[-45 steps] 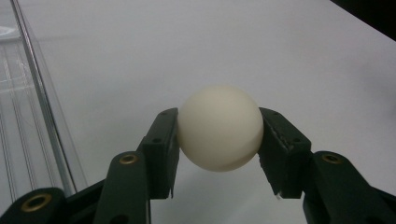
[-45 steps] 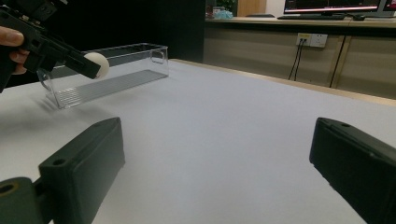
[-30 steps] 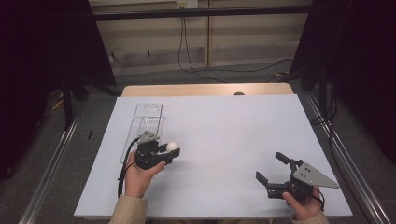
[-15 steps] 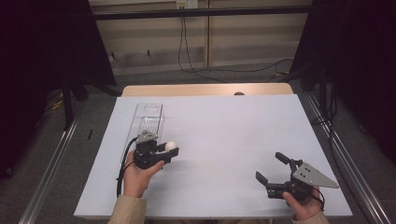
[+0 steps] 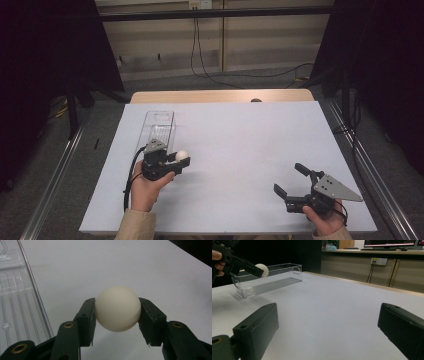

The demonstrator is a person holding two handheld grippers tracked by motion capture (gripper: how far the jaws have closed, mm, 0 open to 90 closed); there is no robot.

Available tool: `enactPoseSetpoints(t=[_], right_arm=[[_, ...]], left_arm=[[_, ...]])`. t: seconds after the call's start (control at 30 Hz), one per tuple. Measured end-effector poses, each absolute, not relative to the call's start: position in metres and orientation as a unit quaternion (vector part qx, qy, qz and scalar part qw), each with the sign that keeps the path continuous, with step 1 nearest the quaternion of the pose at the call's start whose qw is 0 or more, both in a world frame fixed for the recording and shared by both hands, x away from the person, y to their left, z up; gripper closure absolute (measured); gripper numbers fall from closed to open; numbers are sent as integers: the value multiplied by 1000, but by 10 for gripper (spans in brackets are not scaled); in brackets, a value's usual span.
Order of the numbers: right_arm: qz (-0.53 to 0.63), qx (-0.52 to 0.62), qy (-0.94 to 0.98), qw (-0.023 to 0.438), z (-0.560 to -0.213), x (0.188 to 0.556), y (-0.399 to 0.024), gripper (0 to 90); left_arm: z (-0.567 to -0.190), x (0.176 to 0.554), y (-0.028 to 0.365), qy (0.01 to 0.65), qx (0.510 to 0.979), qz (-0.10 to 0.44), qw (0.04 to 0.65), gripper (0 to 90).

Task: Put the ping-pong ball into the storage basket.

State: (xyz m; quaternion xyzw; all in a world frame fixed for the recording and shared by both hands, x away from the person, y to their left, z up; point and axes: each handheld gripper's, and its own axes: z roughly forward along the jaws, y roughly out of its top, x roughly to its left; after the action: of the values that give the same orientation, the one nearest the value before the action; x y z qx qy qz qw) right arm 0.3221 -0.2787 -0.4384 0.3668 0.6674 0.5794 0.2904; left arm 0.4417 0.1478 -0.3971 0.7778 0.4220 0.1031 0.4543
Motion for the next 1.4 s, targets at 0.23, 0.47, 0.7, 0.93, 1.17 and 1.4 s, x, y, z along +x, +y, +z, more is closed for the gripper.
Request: enactPoseSetpoints(t=[0.23,0.47,0.7,0.93,1.17,1.4], right_arm=[[579,366,667,291,-438,322,-279,27],[580,367,667,290,-438,322,-279,27],[579,367,667,291,-438,322,-279,27],[579,367,668,290,-438,322,-279,27],[580,367,667,289,-438,322,-279,27],[580,367,667,289,-438,322,-279,27]], left_arm=[[-395,441,148,426,773,103,459,512],[-393,441,150,423,776,107,456,512],[-391,440,150,428,770,106,461,512],[-390,441,152,426,771,105,461,512],[-389,441,154,428,770,109,461,512],[-389,441,154,425,772,110,460,512]])
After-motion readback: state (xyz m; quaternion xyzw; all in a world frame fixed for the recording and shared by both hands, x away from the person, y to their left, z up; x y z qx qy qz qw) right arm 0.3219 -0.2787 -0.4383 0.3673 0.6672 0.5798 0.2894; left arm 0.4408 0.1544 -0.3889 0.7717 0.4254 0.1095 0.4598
